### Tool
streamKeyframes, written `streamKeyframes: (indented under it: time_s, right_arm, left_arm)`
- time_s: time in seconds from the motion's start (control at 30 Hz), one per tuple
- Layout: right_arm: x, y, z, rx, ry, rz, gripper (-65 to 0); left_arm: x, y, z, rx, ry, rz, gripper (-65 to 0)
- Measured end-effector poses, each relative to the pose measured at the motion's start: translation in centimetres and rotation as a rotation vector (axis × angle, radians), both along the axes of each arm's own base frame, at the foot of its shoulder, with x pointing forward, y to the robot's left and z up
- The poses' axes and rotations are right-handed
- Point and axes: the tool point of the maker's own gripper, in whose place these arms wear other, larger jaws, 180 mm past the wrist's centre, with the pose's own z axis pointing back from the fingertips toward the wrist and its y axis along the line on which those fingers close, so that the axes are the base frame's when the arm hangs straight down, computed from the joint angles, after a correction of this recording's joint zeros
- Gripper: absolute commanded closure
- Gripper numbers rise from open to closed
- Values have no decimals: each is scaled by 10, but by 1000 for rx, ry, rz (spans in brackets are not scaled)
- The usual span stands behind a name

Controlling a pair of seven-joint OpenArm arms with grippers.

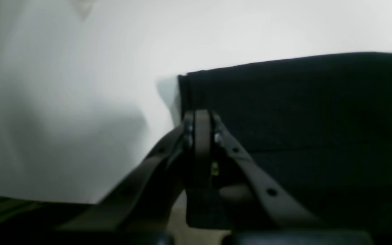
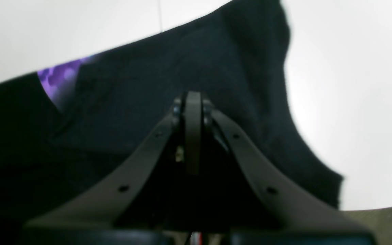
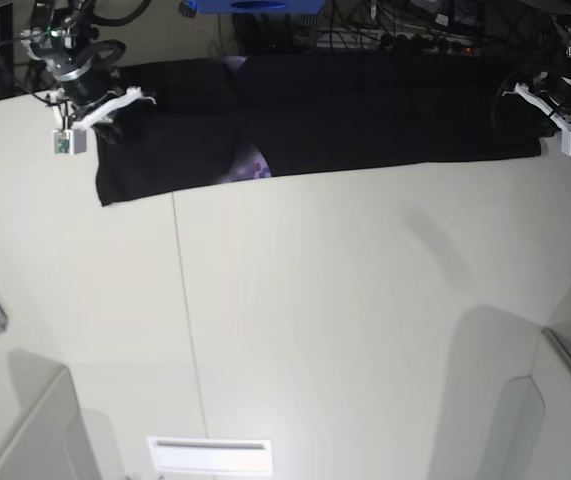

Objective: Fold the T-shirt properly
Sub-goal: 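Lower the folded strip with both grippers and release it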

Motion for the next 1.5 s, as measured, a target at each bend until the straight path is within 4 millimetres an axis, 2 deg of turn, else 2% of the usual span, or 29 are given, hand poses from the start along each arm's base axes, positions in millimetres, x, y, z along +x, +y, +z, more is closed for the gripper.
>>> streamKeyframes:
  time_s: [0.1,0.17,0.23,0.33,0.47,0.6,0.73,0.9,1.03,1.13,1.2,1.3,1.37,1.5]
  right_arm:
    - [0,-2,-22,20,75,-9,0]
    - [3,-4,-34,34,104,-21,0]
    - [6,-4,-44,54,120,-28,0]
    - [14,-13,-52,64,119,-20,0]
    - [46,-23,-57,68,84,-26,0]
    - [71,-32,-59,24,66,-26,0]
    - [90,-35,-58,-4,64,-21,0]
    - [91,-35,-49,-42,94,-4,0]
    - [90,-36,-38,-76,74,6,0]
    - [98,-30,-15,-88,6,1,0]
    - [102,-23,5,-96,-56,24,0]
    - [102,-21,26,-129,-105,29,0]
    - [103,-18,35,-127,-130,29,0]
    - [102,-18,35,-131,-126,34,0]
  left_arm:
    - [-5,-7,-30,-4,84,-27,0]
    - [-12,-3,-52,-2,154,-8,0]
    - [-8,-3,-65,-34,150,6,0]
    - [18,0,-68,-69,92,24,0]
    - [34,0,-68,-88,65,36,0]
    - [57,-4,-63,-101,36,35,0]
    - [70,-5,-59,-106,25,34,0]
    - [76,-4,-50,-87,51,32,0]
    - [86,7,-18,-35,-34,44,0]
    - [91,3,5,-75,-121,6,0]
    - [86,7,18,-121,-170,-1,0]
    - [63,23,12,-125,-117,47,0]
    - [53,24,5,-137,-93,63,0]
    - [45,23,1,-151,-86,68,-349]
